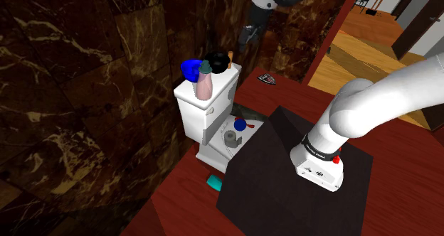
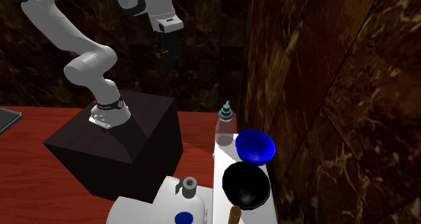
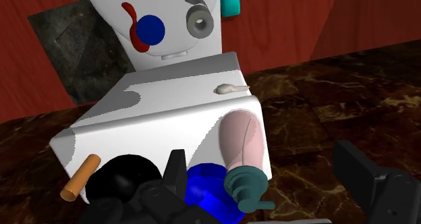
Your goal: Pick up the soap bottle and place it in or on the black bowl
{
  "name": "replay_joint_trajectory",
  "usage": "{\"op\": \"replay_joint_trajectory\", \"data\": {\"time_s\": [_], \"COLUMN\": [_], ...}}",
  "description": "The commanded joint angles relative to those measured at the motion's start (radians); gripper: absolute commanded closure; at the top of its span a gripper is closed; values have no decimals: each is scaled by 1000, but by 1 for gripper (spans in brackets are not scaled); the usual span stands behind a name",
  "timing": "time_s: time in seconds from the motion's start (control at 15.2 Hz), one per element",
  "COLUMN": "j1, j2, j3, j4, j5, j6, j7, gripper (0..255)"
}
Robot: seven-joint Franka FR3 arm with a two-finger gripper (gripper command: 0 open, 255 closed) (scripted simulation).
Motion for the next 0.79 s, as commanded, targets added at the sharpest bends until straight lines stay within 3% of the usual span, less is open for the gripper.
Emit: {"op": "replay_joint_trajectory", "data": {"time_s": [0.0,0.73], "j1": [-1,-6], "j2": [60,463], "j3": [2,16], "j4": [-9,84], "j5": [2,5], "j6": [78,427], "j7": [15,95], "gripper": [0,0]}}
